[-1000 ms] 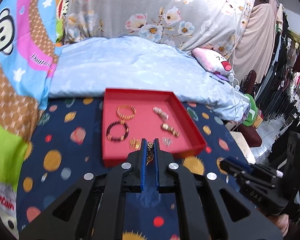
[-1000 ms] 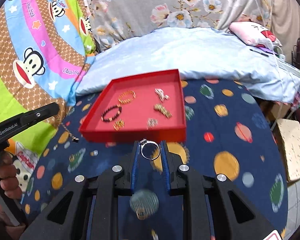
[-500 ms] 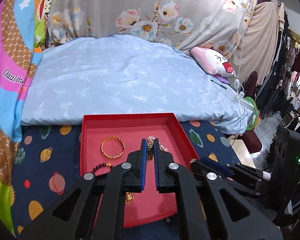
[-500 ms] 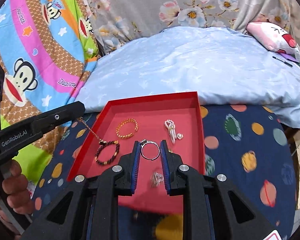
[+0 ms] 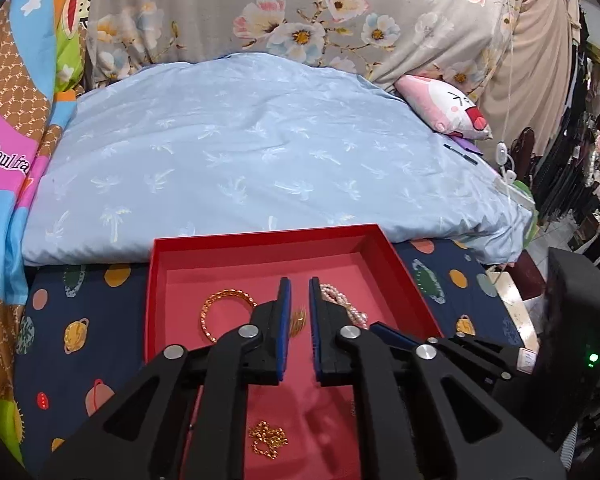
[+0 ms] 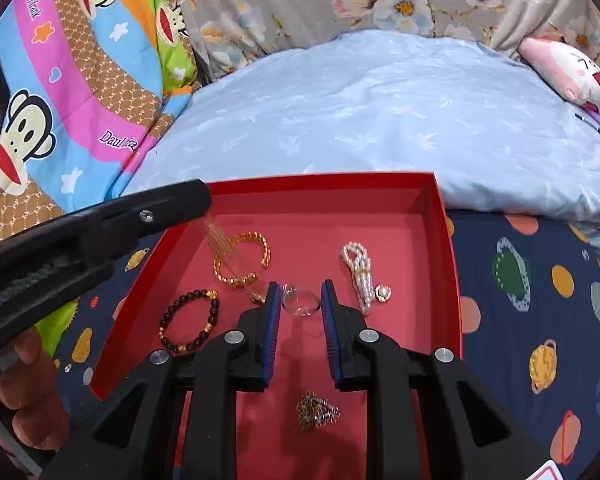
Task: Organize jewelry
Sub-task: 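Carry the chain and silver ring into the red box and open both tools, then withdraw both tools from the red box toward the gold hoop earrings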
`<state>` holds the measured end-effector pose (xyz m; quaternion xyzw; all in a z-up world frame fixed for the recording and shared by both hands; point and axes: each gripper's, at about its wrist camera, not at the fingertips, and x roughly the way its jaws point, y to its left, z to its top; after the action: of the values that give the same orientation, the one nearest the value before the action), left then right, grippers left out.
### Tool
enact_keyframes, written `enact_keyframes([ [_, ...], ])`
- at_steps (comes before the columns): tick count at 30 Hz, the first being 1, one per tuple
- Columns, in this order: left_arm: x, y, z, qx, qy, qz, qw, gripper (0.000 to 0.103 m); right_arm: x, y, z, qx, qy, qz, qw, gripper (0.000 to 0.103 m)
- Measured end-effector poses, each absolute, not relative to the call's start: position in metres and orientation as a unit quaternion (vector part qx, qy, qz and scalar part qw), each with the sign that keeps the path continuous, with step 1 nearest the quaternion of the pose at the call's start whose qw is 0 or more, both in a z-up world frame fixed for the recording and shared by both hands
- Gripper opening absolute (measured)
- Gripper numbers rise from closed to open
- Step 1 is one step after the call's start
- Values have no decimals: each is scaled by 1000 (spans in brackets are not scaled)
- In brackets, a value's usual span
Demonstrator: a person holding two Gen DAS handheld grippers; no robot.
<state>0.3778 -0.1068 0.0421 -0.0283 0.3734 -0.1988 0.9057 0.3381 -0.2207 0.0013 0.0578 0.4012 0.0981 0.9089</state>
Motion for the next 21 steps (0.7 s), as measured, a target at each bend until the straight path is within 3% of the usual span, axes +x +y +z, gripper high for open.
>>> enact_keyframes([
  [2, 379, -107, 41, -24, 373, -192, 908, 20, 337, -220, 4, 53, 395, 95, 912, 31],
  [4, 377, -104, 42, -25, 373, -189, 908, 22, 334, -223, 8, 57, 387, 92, 916, 33],
  [10, 351, -89, 55, -23, 361, -176, 916, 24, 306, -237, 27, 69, 368, 81, 924, 34],
  [14, 320, -74, 66, -21, 350, -169, 921, 34, 268, -245, 40, 62, 364, 68, 927, 35],
  [21, 248, -44, 69, 3, 345, -154, 926, 34, 192, -250, 48, 59, 367, 48, 927, 40],
])
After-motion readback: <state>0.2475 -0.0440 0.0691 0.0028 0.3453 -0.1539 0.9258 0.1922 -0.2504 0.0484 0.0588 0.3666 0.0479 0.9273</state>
